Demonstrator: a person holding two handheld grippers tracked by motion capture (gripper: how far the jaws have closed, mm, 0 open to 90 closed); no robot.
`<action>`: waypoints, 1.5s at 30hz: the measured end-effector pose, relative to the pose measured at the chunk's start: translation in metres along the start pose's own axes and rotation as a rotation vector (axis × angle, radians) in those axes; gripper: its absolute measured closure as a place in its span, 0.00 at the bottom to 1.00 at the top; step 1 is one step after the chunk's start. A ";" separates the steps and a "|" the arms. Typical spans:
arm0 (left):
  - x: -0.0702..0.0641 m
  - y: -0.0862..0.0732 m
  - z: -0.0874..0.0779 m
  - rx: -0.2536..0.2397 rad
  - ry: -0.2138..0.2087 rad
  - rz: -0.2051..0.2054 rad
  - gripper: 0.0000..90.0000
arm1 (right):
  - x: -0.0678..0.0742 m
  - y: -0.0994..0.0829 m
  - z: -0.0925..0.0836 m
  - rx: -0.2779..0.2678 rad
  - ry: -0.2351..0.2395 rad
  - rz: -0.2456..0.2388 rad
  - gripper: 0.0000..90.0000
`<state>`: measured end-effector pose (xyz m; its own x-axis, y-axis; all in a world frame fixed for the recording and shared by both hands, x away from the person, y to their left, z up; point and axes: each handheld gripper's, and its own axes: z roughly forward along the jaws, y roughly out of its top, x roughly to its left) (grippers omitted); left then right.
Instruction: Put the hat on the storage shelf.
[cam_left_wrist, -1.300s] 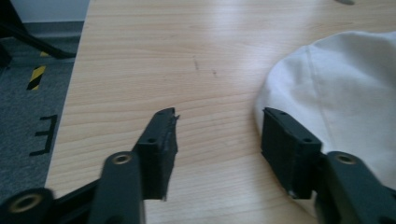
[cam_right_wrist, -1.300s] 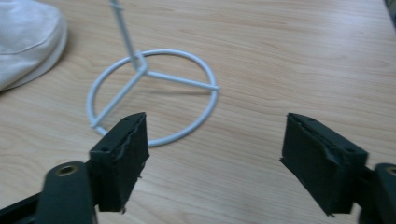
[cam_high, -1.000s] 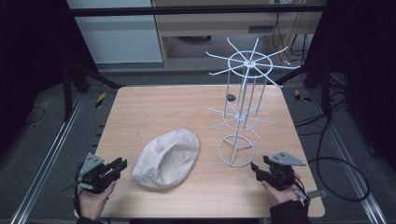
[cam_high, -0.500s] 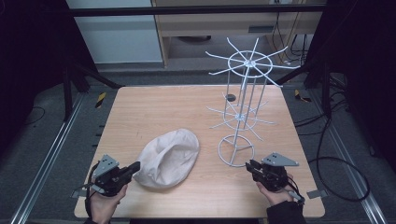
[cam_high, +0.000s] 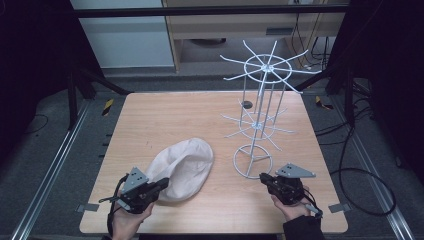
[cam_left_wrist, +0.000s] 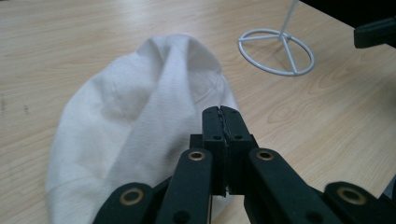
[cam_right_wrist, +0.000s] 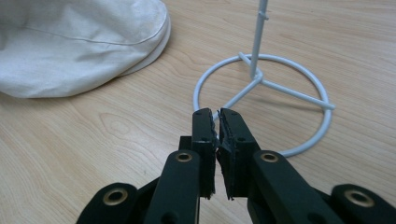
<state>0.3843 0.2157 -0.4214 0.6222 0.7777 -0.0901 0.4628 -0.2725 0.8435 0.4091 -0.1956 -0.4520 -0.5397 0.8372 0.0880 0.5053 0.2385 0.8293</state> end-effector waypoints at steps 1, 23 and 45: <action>-0.002 0.000 0.002 0.011 -0.005 0.009 1.00 | 0.003 0.001 0.002 -0.002 0.004 -0.003 0.95; 0.005 -0.017 0.019 0.145 0.046 -0.010 1.00 | 0.033 0.014 0.027 -0.030 0.060 -0.080 0.94; 0.049 -0.025 -0.006 0.128 0.156 -0.099 1.00 | 0.085 0.063 0.083 -0.084 0.127 -0.100 0.97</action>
<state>0.3991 0.2638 -0.4440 0.4696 0.8794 -0.0777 0.5990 -0.2528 0.7598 0.4508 -0.0689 -0.4382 -0.6676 0.7415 0.0670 0.3897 0.2713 0.8801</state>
